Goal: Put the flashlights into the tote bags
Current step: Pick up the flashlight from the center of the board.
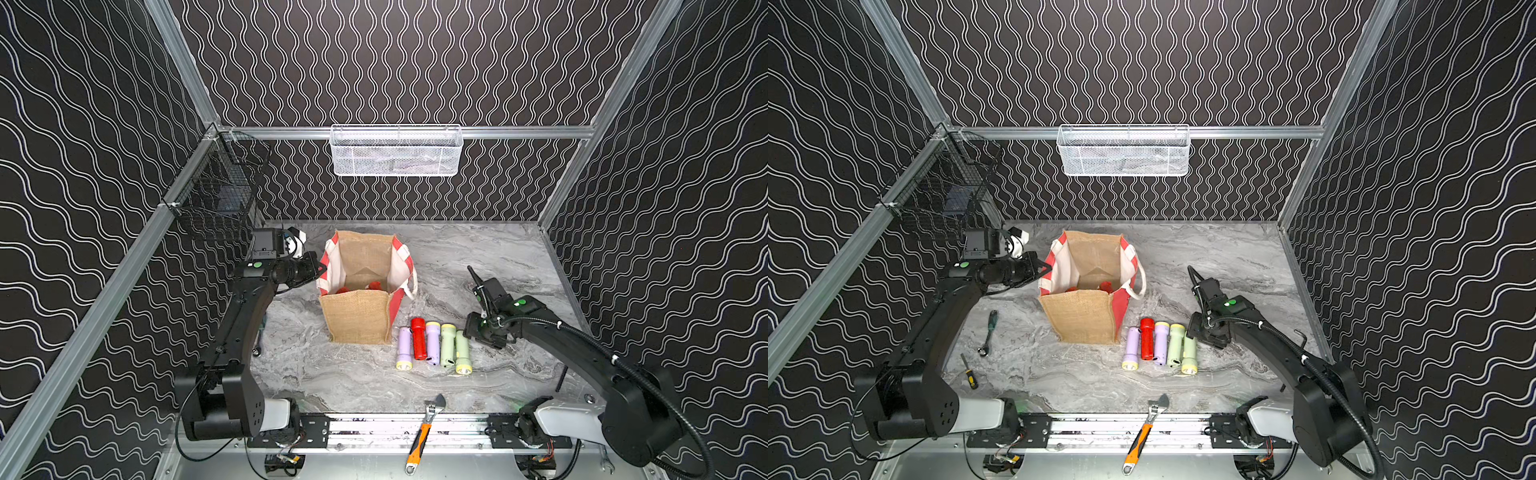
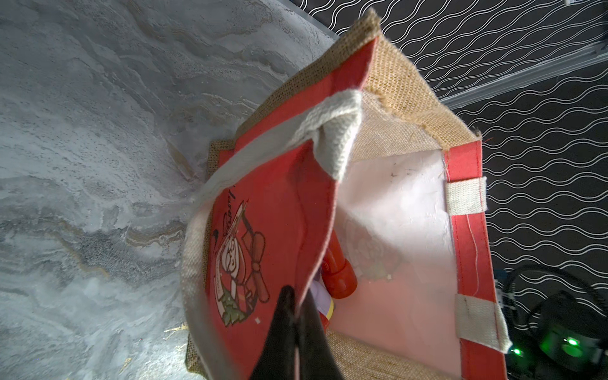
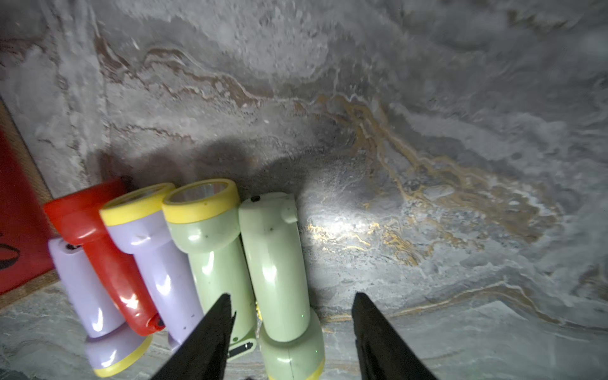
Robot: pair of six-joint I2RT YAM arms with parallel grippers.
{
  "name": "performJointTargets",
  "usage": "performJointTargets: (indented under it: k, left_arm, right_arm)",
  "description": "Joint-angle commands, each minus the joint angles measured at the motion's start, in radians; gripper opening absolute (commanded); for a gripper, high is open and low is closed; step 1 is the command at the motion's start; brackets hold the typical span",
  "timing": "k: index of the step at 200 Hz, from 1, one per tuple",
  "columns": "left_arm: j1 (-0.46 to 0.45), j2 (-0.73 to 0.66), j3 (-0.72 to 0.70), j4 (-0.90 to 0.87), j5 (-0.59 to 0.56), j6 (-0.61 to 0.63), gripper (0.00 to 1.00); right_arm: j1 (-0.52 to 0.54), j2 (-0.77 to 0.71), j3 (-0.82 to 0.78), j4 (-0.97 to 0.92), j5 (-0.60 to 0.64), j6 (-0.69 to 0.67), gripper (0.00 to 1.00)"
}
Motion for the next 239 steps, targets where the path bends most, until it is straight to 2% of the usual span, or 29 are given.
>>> performJointTargets:
  k: [1,28,51,76,111,132,173,239]
  left_arm:
    - [-0.002,-0.014,0.013,-0.002,-0.025,0.019,0.00]
    - [-0.001,-0.029,0.026,-0.023,-0.052,0.018,0.00]
    - [-0.001,-0.043,0.027,-0.037,-0.075,0.013,0.22]
    - [-0.001,-0.051,0.047,-0.065,-0.101,0.027,0.28]
    - [-0.004,-0.105,0.089,-0.083,-0.112,0.039,0.43]
    - [-0.005,-0.150,0.125,-0.114,-0.146,0.034,0.45]
    - [-0.027,-0.226,0.159,-0.106,-0.096,0.016,0.46]
    - [-0.053,-0.262,0.136,-0.127,-0.123,-0.001,0.46]
  right_arm:
    - [0.000,0.023,-0.015,0.087,-0.014,0.004,0.60]
    - [0.000,0.075,-0.017,0.117,-0.002,-0.034,0.58]
    - [0.000,0.105,-0.021,0.141,-0.030,-0.043,0.57]
    - [-0.001,0.097,-0.026,0.148,-0.030,-0.051,0.57]
    - [-0.003,0.100,-0.023,0.142,-0.019,-0.071,0.56]
    - [-0.003,0.106,-0.035,0.145,-0.012,-0.073,0.54]
    - [-0.003,0.108,-0.035,0.136,0.005,-0.093,0.54]
    - [-0.002,0.146,-0.044,0.166,-0.015,-0.098,0.53]
